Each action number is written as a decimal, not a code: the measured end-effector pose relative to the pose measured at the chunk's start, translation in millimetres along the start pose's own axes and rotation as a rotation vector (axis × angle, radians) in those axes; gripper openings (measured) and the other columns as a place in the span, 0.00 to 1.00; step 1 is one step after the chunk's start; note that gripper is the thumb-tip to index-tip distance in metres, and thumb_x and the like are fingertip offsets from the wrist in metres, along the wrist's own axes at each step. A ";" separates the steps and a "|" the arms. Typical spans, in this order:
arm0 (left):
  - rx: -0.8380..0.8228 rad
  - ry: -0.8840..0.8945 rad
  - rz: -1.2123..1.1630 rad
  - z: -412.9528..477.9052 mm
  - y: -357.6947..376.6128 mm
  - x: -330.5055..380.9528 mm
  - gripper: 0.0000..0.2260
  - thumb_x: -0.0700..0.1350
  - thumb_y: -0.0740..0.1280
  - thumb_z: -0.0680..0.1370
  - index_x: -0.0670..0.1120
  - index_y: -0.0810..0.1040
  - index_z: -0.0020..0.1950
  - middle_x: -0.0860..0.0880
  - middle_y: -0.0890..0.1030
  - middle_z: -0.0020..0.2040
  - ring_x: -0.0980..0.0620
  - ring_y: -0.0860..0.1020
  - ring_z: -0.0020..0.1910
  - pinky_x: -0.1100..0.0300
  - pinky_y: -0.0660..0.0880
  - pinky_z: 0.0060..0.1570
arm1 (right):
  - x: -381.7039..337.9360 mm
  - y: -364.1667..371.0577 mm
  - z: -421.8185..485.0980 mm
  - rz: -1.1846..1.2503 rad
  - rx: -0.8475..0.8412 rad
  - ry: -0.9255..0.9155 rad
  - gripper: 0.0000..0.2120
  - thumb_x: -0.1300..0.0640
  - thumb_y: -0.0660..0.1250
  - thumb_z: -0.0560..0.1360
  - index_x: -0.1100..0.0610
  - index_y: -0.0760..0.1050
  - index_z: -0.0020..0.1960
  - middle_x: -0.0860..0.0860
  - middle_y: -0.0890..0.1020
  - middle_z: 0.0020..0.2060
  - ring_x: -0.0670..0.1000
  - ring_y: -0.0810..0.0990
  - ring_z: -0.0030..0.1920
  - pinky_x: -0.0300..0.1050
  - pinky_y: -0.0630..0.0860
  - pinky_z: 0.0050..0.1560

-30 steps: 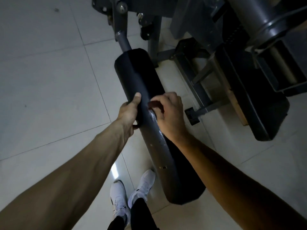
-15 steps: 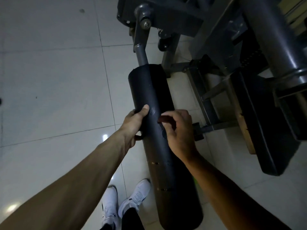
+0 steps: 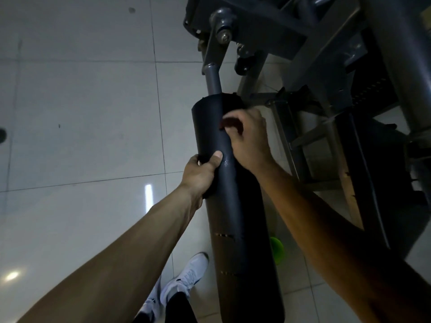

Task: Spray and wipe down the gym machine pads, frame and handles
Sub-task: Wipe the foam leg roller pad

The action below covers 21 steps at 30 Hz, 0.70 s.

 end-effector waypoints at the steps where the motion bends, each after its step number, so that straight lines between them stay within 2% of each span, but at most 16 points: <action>1: -0.003 0.010 0.002 -1.5 0.3 0.3 0.21 0.58 0.71 0.79 0.49 0.75 0.67 0.50 0.82 0.59 0.57 0.80 0.46 0.61 0.73 0.37 | 4.1 -4.1 -14.1 -0.013 -0.034 -0.047 0.12 0.59 0.68 0.79 0.51 0.79 0.61 0.55 0.73 0.61 0.54 0.71 0.63 0.45 0.70 0.62; 3: -0.005 0.031 0.005 -2.0 0.0 -1.4 0.21 0.58 0.71 0.79 0.50 0.74 0.67 0.51 0.82 0.59 0.57 0.79 0.46 0.60 0.73 0.37 | 7.7 -4.2 -3.7 0.007 -0.057 -0.055 0.12 0.59 0.68 0.79 0.50 0.79 0.61 0.54 0.73 0.61 0.54 0.72 0.62 0.45 0.72 0.62; 7: -0.019 0.026 0.029 -14.4 -3.2 -4.1 0.18 0.60 0.71 0.78 0.54 0.71 0.62 0.53 0.80 0.58 0.58 0.78 0.48 0.57 0.76 0.46 | 1.3 8.6 45.4 0.121 0.127 0.141 0.10 0.58 0.68 0.80 0.50 0.79 0.60 0.55 0.74 0.61 0.53 0.77 0.60 0.52 0.78 0.63; 9: -0.033 0.013 0.042 -24.8 -6.7 -14.7 0.16 0.59 0.71 0.79 0.55 0.70 0.61 0.56 0.79 0.54 0.61 0.77 0.47 0.60 0.74 0.44 | 2.3 10.3 30.4 0.119 0.148 0.162 0.11 0.58 0.68 0.80 0.50 0.80 0.60 0.55 0.75 0.61 0.53 0.77 0.60 0.50 0.77 0.63; 11: -0.059 -0.019 0.099 -37.0 -11.7 -37.9 0.16 0.58 0.70 0.79 0.55 0.69 0.62 0.59 0.77 0.51 0.63 0.75 0.46 0.62 0.71 0.41 | 6.6 3.4 -12.6 0.091 0.098 0.131 0.12 0.59 0.68 0.79 0.49 0.80 0.61 0.54 0.74 0.60 0.53 0.75 0.61 0.45 0.74 0.63; 13: -0.093 -0.089 0.136 -53.0 -18.1 -63.5 0.23 0.62 0.70 0.78 0.51 0.70 0.67 0.57 0.79 0.56 0.60 0.76 0.51 0.59 0.73 0.46 | 14.0 -5.5 -63.2 0.061 0.064 0.124 0.12 0.58 0.68 0.79 0.49 0.80 0.62 0.53 0.73 0.60 0.52 0.74 0.60 0.41 0.72 0.62; 15: -0.126 -0.164 0.176 -65.2 -21.7 -89.5 0.38 0.70 0.69 0.74 0.51 0.66 0.77 0.53 0.77 0.67 0.52 0.76 0.62 0.49 0.74 0.58 | 19.1 -14.9 -116.7 0.056 0.052 0.141 0.12 0.59 0.68 0.79 0.52 0.80 0.62 0.52 0.72 0.59 0.49 0.73 0.58 0.30 0.69 0.60; 17: -0.168 -0.211 0.196 -79.0 -22.0 -107.5 0.42 0.74 0.69 0.70 0.54 0.66 0.77 0.53 0.76 0.70 0.48 0.75 0.66 0.41 0.73 0.64 | 24.1 -19.6 -170.8 0.071 0.056 0.141 0.11 0.61 0.69 0.79 0.55 0.81 0.61 0.51 0.72 0.58 0.46 0.73 0.57 0.26 0.69 0.59; 19: -0.192 -0.240 0.174 -90.1 -19.0 -116.3 0.37 0.73 0.71 0.70 0.54 0.72 0.72 0.52 0.79 0.66 0.48 0.77 0.64 0.44 0.76 0.61 | 30.4 -19.9 -218.4 0.093 0.053 0.155 0.11 0.58 0.68 0.79 0.53 0.81 0.61 0.49 0.71 0.59 0.48 0.74 0.58 0.38 0.75 0.62; 21: -0.177 -0.226 0.167 -97.6 -13.1 -120.2 0.32 0.68 0.73 0.71 0.52 0.75 0.68 0.51 0.82 0.61 0.50 0.80 0.58 0.51 0.78 0.49 | 35.4 -21.9 -262.5 0.083 0.054 0.196 0.10 0.53 0.67 0.79 0.51 0.80 0.60 0.49 0.72 0.59 0.50 0.73 0.59 0.50 0.76 0.61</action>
Point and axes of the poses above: each hand's wrist, its own z-axis towards the middle knuckle, its own y-axis out of the palm, x = y × z, the point moved 1 cm from there along z, towards the middle knuckle
